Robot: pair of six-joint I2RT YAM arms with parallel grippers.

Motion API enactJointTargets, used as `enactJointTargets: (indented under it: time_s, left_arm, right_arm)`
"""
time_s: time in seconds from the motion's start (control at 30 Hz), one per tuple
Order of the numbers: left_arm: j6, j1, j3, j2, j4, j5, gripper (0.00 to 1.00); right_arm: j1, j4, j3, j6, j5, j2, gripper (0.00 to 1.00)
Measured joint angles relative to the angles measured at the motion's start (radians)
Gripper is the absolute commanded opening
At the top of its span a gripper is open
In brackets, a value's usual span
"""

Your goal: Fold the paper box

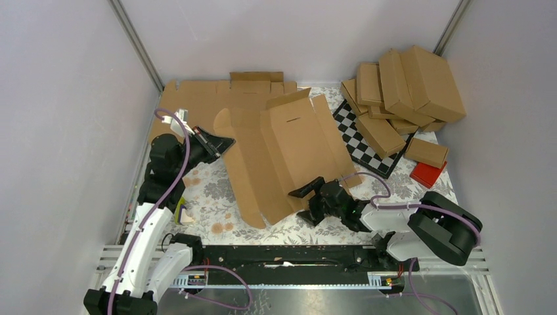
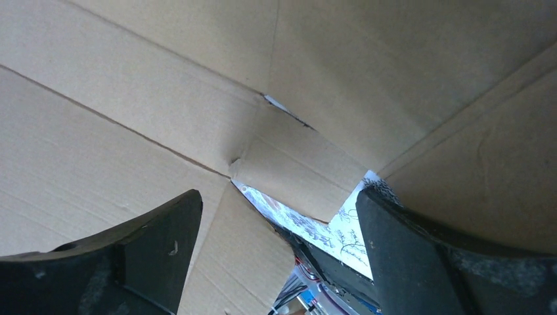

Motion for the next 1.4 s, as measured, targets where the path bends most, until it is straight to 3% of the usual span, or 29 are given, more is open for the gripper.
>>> enactJointTargets:
  time_s: [0.2,0.37,0.57,0.9,1.13,1.4]
  left_arm:
    - [0.061,0.0,0.02,0.012,-0.01,0.044,0.0]
    - [0.163,0.0,0.072,0.032,-0.035,0.101,0.0]
    - [0.222,0.0,0.087,0.024,-0.039,0.154,0.0]
    - [0.245,-0.001,0.085,-0.018,-0.021,0.239,0.0]
    - [0.259,-0.021,0.074,-0.036,0.01,0.272,0.0]
    - [0.283,-0.052,0.055,-0.041,0.04,0.296,0.0]
  right_arm:
    - [0.001,-0.039,0.023,-0.014,0.018,-0.001,0.73]
    - [0.003,-0.12,0.039,-0.065,0.077,-0.108,0.61]
    - [0.003,-0.166,0.066,-0.134,0.115,-0.156,0.6]
    - [0.003,-0.175,0.112,-0.193,0.111,-0.097,0.58]
    - [0.003,-0.157,0.168,-0.208,0.106,-0.05,0.5]
    - [0.002,-0.154,0.175,-0.208,0.11,-0.05,0.48]
